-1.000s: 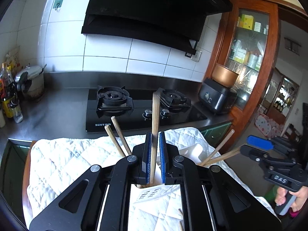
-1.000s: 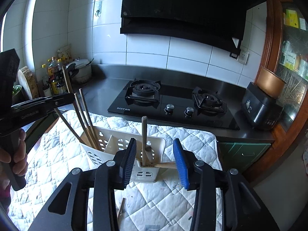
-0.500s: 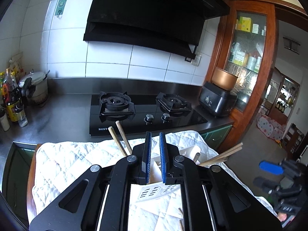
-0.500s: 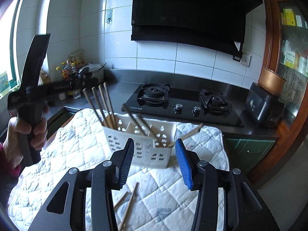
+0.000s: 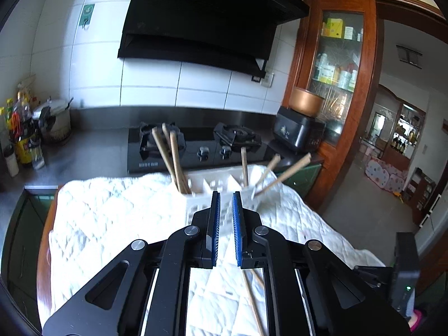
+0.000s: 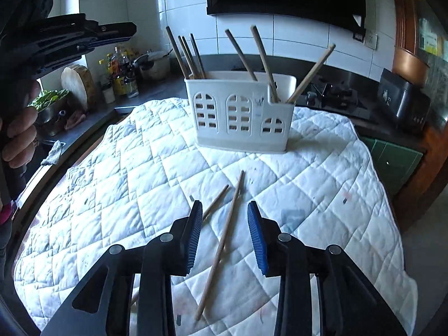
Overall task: Organize utensils
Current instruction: 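Open both tools and withdraw them back over the loose chopsticks, then close the left tool on a chopstick while the right tool closes on another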
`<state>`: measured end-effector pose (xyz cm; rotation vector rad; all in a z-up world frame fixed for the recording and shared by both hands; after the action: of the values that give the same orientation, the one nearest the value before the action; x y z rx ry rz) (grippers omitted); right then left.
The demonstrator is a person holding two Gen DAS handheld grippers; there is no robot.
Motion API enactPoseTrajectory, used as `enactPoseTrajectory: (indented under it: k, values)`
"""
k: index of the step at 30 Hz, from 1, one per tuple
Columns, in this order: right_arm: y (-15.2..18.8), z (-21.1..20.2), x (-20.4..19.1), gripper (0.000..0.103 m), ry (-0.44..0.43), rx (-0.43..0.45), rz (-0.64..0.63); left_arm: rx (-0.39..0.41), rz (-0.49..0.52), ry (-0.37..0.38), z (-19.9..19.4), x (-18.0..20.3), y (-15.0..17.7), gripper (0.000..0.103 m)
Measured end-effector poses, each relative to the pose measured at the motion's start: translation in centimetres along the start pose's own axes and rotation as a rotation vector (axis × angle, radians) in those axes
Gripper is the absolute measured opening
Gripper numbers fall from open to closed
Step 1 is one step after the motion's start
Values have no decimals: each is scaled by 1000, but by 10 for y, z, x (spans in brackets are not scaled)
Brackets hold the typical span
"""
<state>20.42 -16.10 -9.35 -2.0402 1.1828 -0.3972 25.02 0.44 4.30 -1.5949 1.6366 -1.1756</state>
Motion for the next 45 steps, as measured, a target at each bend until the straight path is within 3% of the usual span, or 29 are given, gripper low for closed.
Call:
enactPoseTrajectory:
  k: [8,11,13,21,29,31,36,45]
  values:
    - [51,33,-9,23,-11,-87,58,-93,-115,-6,-6,-21,78,9]
    - [55,41,-8,20,-18,-103,80,-120,-154,-11,-5,-29,98,11]
    - [57,45,-5,19,-8,-110,97,-131,-172,-20,-6,-34,109,26]
    - [58,58,-1,15,3,-129,145,-166,-190,-48,-6,-43,140,27]
    - [62,57,-3,14,35,-114,153,-207,-166,-42,-7,-27,164,27]
    - [62,57,-1,9,46,-113,155,-222,-162,-34,-6,-22,172,27]
    - [62,53,2,7,37,-100,173,-274,-136,-5,2,-1,195,27]
    - [55,27,-1,7,51,-40,140,-356,-106,43,17,36,227,27]
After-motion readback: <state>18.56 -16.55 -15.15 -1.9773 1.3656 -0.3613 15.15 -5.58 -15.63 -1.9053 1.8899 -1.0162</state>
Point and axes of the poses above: each gripper's, at about its wrist camera, not at the fingertips, and z roughly the way its jaws point, x to its right, y to its underside, the point moved 7 cm from there along z, roughly the way its jaws point, and after that the axes turned 4 degrees about -y, right-handed, at the moved point
